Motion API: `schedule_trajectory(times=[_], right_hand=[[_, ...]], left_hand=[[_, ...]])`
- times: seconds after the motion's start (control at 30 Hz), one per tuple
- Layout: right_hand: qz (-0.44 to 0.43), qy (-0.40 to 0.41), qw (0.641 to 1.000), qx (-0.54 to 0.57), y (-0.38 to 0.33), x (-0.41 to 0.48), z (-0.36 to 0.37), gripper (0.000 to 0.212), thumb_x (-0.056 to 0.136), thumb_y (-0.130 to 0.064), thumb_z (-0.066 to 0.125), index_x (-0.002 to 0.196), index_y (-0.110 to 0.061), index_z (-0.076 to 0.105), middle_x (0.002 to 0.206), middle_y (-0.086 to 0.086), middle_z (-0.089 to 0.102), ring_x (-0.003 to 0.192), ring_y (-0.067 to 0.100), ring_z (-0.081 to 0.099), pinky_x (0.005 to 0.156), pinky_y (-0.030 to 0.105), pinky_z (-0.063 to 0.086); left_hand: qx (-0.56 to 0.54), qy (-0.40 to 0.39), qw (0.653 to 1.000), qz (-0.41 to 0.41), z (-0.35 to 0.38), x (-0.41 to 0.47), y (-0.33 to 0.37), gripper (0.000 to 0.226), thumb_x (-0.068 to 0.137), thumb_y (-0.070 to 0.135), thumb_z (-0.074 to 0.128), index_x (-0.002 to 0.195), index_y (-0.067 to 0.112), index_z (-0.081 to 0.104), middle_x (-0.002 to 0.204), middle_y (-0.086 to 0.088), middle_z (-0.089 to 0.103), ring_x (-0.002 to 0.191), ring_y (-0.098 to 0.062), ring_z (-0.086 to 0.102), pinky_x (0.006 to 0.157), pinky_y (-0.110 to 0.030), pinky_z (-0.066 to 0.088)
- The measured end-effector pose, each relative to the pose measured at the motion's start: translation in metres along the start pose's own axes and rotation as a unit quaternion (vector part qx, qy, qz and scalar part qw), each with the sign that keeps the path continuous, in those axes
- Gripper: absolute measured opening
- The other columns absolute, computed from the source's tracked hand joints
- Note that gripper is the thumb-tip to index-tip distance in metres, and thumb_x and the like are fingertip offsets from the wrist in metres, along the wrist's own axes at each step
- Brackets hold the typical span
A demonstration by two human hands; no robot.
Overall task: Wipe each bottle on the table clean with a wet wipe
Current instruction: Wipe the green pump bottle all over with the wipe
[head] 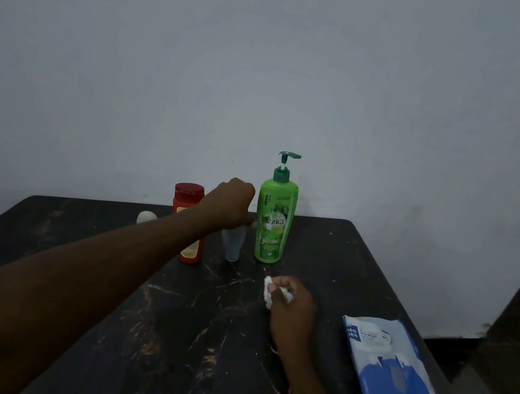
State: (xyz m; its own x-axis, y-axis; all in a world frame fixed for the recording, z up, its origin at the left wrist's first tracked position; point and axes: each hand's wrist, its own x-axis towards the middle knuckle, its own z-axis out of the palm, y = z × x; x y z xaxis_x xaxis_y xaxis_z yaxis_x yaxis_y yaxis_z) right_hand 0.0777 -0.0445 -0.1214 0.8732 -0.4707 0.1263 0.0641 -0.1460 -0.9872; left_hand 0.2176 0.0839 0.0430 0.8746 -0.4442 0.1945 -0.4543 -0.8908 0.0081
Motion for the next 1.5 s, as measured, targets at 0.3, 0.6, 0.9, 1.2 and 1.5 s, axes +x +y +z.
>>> schedule_trajectory(times=[0.3, 0.6, 0.9, 1.2, 1.5], right_hand=[[0.020, 0.009, 0.999, 0.030, -0.004, 0.000, -0.001, 0.016, 0.092, -0.014, 0.064, 0.084, -0.027, 0.070, 0.087, -0.007, 0.070, 0.082, 0.009, 0.069, 0.068, 0.028, 0.060], [0.027, 0.077, 0.992, 0.097, -0.017, -0.003, -0.009, 0.008, 0.091, -0.008, 0.065, 0.090, -0.015, 0.068, 0.085, 0.001, 0.070, 0.079, 0.017, 0.069, 0.060, 0.023, 0.057], [0.050, 0.071, 0.988, 0.128, -0.035, -0.060, -0.054, 0.018, 0.093, -0.008, 0.064, 0.109, -0.016, 0.068, 0.098, -0.003, 0.071, 0.087, 0.012, 0.070, 0.062, 0.016, 0.055], [-0.027, -0.013, 0.993, -0.118, -0.042, -0.152, -0.092, 0.012, 0.096, -0.025, 0.061, 0.106, -0.030, 0.064, 0.101, -0.009, 0.063, 0.093, 0.007, 0.061, 0.073, 0.019, 0.045], [-0.090, 0.034, 0.983, -0.156, -0.036, -0.182, -0.086, 0.020, 0.095, -0.018, 0.063, 0.114, -0.019, 0.067, 0.108, -0.003, 0.066, 0.096, 0.008, 0.063, 0.085, 0.031, 0.056]], left_hand=[[-0.224, 0.001, 0.975, 0.003, -0.033, 0.033, 0.039, 0.072, 0.071, 0.048, 0.089, 0.126, 0.011, 0.061, 0.117, -0.004, 0.063, 0.104, -0.022, 0.060, 0.083, -0.031, 0.049], [-0.274, 0.056, 0.959, -0.042, -0.037, 0.005, 0.037, 0.039, 0.072, 0.034, 0.090, 0.094, 0.012, 0.066, 0.092, -0.004, 0.069, 0.083, -0.020, 0.065, 0.061, -0.023, 0.048], [-0.555, 0.076, 0.801, -0.210, -0.039, -0.128, 0.020, 0.050, 0.073, 0.013, 0.090, 0.114, 0.007, 0.061, 0.105, -0.012, 0.073, 0.078, -0.022, 0.075, 0.057, -0.037, 0.062], [-0.688, 0.140, 0.661, -0.265, 0.000, -0.275, 0.026, 0.080, 0.079, 0.004, 0.083, 0.134, 0.038, 0.035, 0.123, -0.011, 0.058, 0.081, -0.030, 0.077, 0.060, -0.049, 0.063], [-0.686, 0.096, 0.656, -0.299, 0.019, -0.341, 0.006, 0.049, 0.077, 0.008, 0.085, 0.117, 0.008, 0.055, 0.108, -0.018, 0.073, 0.086, -0.029, 0.078, 0.068, -0.043, 0.065]])
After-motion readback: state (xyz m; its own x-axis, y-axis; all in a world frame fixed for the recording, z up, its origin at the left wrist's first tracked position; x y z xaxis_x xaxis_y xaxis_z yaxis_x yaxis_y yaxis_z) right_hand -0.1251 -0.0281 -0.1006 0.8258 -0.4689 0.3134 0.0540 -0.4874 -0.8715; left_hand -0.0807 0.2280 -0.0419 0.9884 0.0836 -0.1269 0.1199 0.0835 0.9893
